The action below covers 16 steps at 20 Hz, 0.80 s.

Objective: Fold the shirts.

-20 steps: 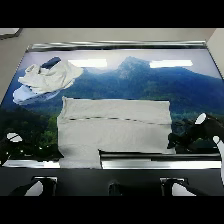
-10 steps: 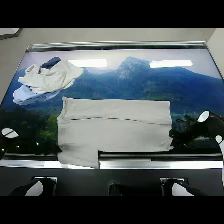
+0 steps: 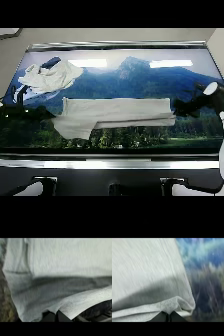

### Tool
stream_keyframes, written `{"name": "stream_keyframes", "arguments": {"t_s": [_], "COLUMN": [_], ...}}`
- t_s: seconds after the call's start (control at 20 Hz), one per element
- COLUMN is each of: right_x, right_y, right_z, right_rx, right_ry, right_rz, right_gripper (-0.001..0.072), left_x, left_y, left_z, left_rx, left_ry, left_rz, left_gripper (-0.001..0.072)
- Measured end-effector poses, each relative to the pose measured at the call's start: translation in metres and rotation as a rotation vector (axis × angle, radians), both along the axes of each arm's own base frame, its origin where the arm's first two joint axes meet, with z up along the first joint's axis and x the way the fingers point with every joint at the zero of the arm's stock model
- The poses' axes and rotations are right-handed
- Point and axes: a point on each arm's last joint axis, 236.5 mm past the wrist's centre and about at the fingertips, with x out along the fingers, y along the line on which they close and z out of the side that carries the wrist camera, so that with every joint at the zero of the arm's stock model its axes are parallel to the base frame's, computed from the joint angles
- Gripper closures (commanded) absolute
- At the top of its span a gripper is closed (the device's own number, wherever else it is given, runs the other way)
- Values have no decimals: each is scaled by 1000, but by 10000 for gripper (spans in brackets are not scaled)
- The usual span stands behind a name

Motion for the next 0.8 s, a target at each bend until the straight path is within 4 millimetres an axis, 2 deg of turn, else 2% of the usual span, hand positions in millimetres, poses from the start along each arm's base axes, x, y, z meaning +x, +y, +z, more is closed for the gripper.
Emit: {"name": "stream_keyframes", "arguments": {"t_s": [0.15,0.3,0.35,0.4,0.45,0.5,0.55,0.65,0.8], "right_x": [42,64,67,69,71,73,73,71,57], "right_y": [0,0,0,2,1,3,4,0,-24], "right_z": [-6,-21,-28,-34,-39,-41,-41,-37,-40], "right_rx": [0,10,16,24,26,38,47,69,99], "right_ry": [-51,-58,-48,-40,-36,-34,-32,-22,24], "right_rz": [-47,-83,-91,-98,-101,-104,-99,-78,-103], "right_gripper": [670,667,608,393,102,24,23,18,18], "left_x": [37,67,76,82,87,91,94,98,97], "left_y": [8,13,14,14,13,12,10,7,5], "left_z": [-7,-15,-21,-26,-32,-37,-39,-37,-25], "left_rx": [-8,-3,1,3,4,1,-8,-24,-53], "left_ry": [5,-12,-16,-17,-14,-13,-12,-14,-7], "left_rz": [25,49,61,68,70,77,80,80,53], "left_gripper": [682,678,673,637,529,298,85,67,68]}}
